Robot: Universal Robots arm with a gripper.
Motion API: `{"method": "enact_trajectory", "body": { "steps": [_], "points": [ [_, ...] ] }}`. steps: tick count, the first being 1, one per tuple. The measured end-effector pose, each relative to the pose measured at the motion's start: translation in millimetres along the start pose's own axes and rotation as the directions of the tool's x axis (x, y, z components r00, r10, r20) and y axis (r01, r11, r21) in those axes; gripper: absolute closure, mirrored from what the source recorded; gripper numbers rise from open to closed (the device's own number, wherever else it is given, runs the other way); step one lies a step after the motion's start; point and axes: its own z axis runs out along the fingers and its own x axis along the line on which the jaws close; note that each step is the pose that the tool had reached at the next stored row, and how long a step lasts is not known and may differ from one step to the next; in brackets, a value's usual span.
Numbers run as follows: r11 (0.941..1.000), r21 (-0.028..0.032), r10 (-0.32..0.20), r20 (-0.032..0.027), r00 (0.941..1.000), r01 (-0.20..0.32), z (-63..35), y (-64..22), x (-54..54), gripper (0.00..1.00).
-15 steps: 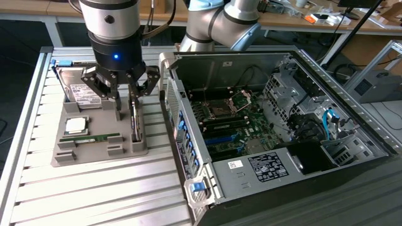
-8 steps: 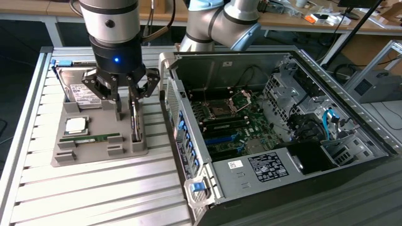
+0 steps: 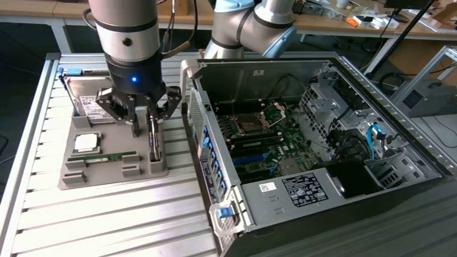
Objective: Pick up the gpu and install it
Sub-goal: 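Pick up the gpu and move the gpu toward the slot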
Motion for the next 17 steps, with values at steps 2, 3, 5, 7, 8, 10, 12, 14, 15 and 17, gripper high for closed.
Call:
{"method": "enact_trajectory", "body": {
  "steps": [2, 3, 5, 7, 8, 10, 12, 14, 15, 17],
  "points": [
    [1.0000, 0.0000, 0.000, 0.0000, 1.0000, 0.000, 8.6, -0.1, 0.3, 0.58],
    [1.0000, 0.0000, 0.000, 0.0000, 1.0000, 0.000, 14.1, -0.3, 0.5, 0.58],
    [1.0000, 0.0000, 0.000, 0.0000, 1.0000, 0.000, 24.4, -0.4, 0.9, 0.58],
    [1.0000, -0.0001, 0.000, 0.0000, 1.0000, 0.000, 28.4, -0.5, 1.1, 0.58],
    [1.0000, 0.0000, 0.000, 0.0000, 1.0000, 0.000, 29.1, -0.5, 1.1, 0.58],
    [1.0000, 0.0000, 0.000, 0.0000, 1.0000, 0.000, 30.7, -0.5, 1.1, 0.58],
    [1.0000, 0.0000, 0.000, 0.0000, 1.0000, 0.000, 32.7, -0.6, 1.2, 0.58],
    [1.0000, 0.0000, 0.000, 0.0000, 1.0000, 0.000, 34.5, -0.6, 1.3, 0.58],
    [1.0000, 0.0000, 0.000, 0.0000, 1.0000, 0.000, 35.2, -0.6, 1.3, 0.58],
    [1.0000, 0.0000, 0.000, 0.0000, 1.0000, 0.000, 37.1, -0.6, 1.4, 0.58]
  ]
}}
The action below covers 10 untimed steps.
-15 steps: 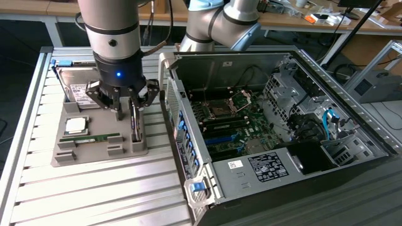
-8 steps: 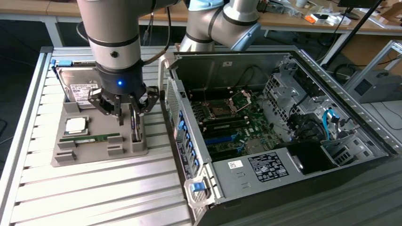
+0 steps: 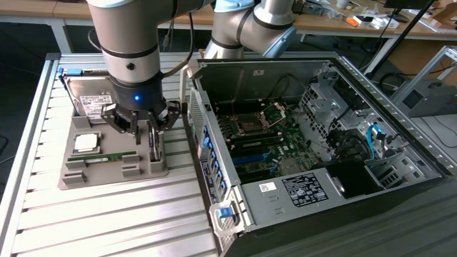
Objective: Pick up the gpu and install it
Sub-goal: 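Pick up the gpu and move the gpu toward the slot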
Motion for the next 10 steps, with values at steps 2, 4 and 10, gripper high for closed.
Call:
{"method": "enact_trajectory", "body": {
  "steps": [2, 4, 10],
  "points": [
    [1.0000, 0.0001, 0.000, -0.0001, 1.0000, 0.000, 1.6, 0.0, 0.1, 0.58],
    [1.0000, 0.0003, 0.000, -0.0003, 1.0000, 0.000, 3.0, -0.1, 0.1, 0.58],
    [1.0000, 0.0003, 0.000, -0.0001, 1.0000, 0.000, 8.7, -0.2, 0.3, 0.58]
  ]
}}
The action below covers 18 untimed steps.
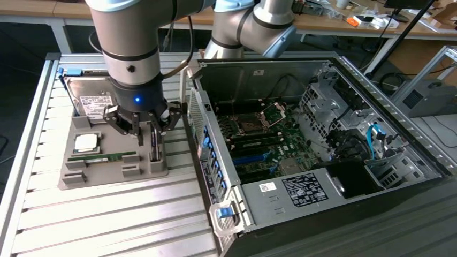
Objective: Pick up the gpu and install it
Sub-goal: 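Pick up the gpu and move the gpu toward the slot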
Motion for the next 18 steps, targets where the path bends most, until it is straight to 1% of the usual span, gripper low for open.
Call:
{"method": "enact_trajectory", "body": {
  "steps": [3, 5, 6, 7, 8, 9, 10, 16, 17, 18],
  "points": [
    [1.0000, 0.0017, 0.000, -0.0021, 1.0000, 0.000, 1.1, 0.1, 0.0, 0.58],
    [1.0000, 0.0018, 0.000, -0.0023, 1.0000, 0.000, 0.9, 0.2, -0.1, 0.58],
    [1.0000, 0.0016, 0.000, -0.0018, 1.0000, 0.000, -1.3, 0.5, -0.5, 0.58],
    [1.0000, -0.0012, 0.000, 0.0013, 1.0000, 0.000, -2.9, 0.5, -0.5, 0.58],
    [1.0000, -0.0030, 0.000, 0.0032, 1.0000, 0.000, -6.1, 0.6, -0.6, 0.58],
    [1.0000, -0.0008, 0.000, 0.0011, 1.0000, 0.000, -14.4, 0.3, -0.5, 0.58],
    [1.0000, -0.0007, 0.000, 0.0010, 1.0000, 0.000, -18.5, 0.5, -0.8, 0.58],
    [1.0000, -0.0006, 0.000, 0.0008, 1.0000, 0.000, -19.4, 0.4, -1.2, 0.58],
    [1.0000, 0.0002, 0.000, 0.0007, 1.0000, 0.000, -19.5, 0.5, -1.4, 0.58],
    [1.0000, 0.0025, 0.000, 0.0009, 1.0000, 0.000, -19.4, 0.8, -2.6, 0.58]
  ]
}}
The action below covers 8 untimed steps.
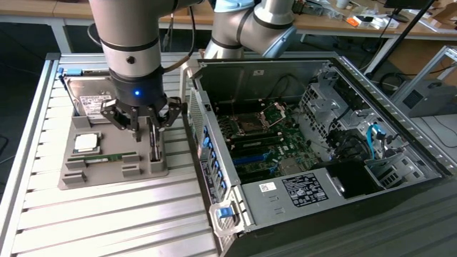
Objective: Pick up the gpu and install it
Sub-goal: 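Pick up the gpu and move the gpu toward the slot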
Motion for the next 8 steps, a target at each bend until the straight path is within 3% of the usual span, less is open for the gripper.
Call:
{"method": "enact_trajectory", "body": {
  "steps": [2, 8],
  "points": [
    [1.0000, 0.0052, 0.000, 0.0002, 1.0000, 0.000, 0.3, 2.7, -4.1, 0.58],
    [0.9998, 0.0184, 0.000, 0.0000, 1.0000, 0.000, 2.0, 23.3, -15.5, 0.58]
  ]
}}
